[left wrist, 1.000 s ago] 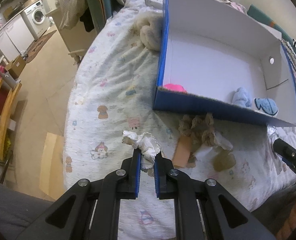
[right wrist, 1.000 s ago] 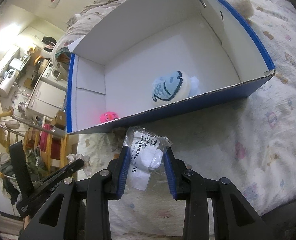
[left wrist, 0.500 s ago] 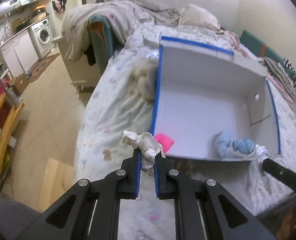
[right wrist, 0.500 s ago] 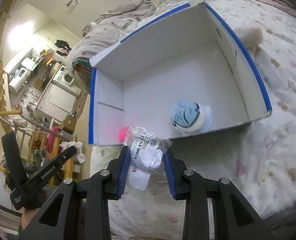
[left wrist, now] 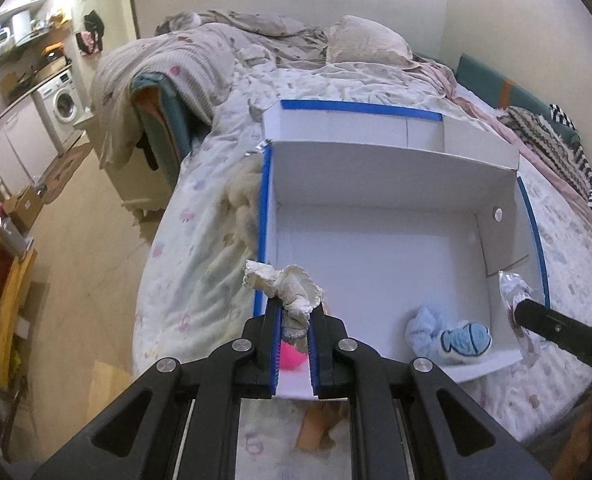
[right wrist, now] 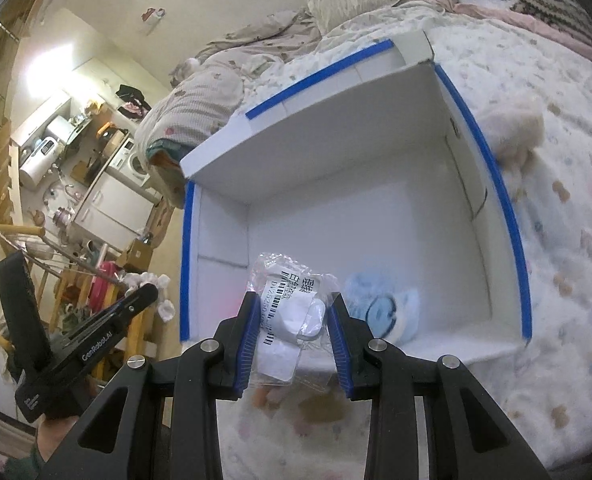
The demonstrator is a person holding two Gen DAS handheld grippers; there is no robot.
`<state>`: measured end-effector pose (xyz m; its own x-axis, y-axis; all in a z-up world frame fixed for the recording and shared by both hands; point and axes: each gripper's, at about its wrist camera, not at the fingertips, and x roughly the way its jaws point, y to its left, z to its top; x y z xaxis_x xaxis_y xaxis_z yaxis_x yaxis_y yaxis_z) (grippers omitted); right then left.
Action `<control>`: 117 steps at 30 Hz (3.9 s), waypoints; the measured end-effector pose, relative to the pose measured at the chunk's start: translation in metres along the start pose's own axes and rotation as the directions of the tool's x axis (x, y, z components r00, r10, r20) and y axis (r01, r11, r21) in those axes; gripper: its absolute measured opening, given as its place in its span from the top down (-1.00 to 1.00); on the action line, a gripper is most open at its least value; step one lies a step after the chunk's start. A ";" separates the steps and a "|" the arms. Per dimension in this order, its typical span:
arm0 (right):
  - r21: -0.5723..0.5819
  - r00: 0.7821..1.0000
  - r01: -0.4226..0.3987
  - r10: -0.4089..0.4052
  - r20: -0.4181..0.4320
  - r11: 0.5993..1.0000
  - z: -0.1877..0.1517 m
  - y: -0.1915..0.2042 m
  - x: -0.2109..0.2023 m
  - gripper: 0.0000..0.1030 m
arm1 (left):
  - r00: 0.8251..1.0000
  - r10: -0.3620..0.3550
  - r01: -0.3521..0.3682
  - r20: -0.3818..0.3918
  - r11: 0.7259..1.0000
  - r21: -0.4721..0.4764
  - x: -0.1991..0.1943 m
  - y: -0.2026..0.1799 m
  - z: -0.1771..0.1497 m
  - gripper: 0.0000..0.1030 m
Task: Organize soft objects
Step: 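Carry the tissue and plastic-wrapped item over the box with both tools, then open the left tool to drop the tissue while the right tool releases the wrapped item, then withdraw both tools from the box toward the items beside it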
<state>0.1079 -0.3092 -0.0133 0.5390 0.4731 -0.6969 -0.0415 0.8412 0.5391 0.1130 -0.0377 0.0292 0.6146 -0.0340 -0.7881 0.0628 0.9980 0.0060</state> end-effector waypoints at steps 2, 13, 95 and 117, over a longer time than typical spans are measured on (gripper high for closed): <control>-0.003 1.000 0.006 -0.006 0.003 1.000 0.009 -0.001 0.004 0.30 | 1.000 -0.003 0.003 0.002 1.000 0.014 0.006 -0.005 0.008 0.80; -0.003 1.000 0.014 -0.014 0.009 1.000 0.037 -0.009 0.035 0.30 | 1.000 -0.009 0.009 0.001 0.998 0.067 0.046 -0.030 0.037 0.80; -0.031 0.982 0.188 -0.188 0.013 0.982 0.005 -0.010 0.042 -0.94 | 0.998 -0.005 0.003 -0.062 1.000 -0.029 0.033 0.006 -0.026 -0.28; -0.078 0.975 0.221 -0.219 0.027 0.972 -0.036 -0.004 0.017 -0.94 | 0.993 0.047 -0.056 -0.104 0.995 -0.079 0.013 0.052 -0.072 -0.28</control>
<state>0.0867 -0.2950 -0.0446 0.5576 0.2699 -0.7850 0.0131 0.9427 0.3335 0.0676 0.0172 -0.0250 0.5315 0.0190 -0.8469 -0.0334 0.9994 0.0014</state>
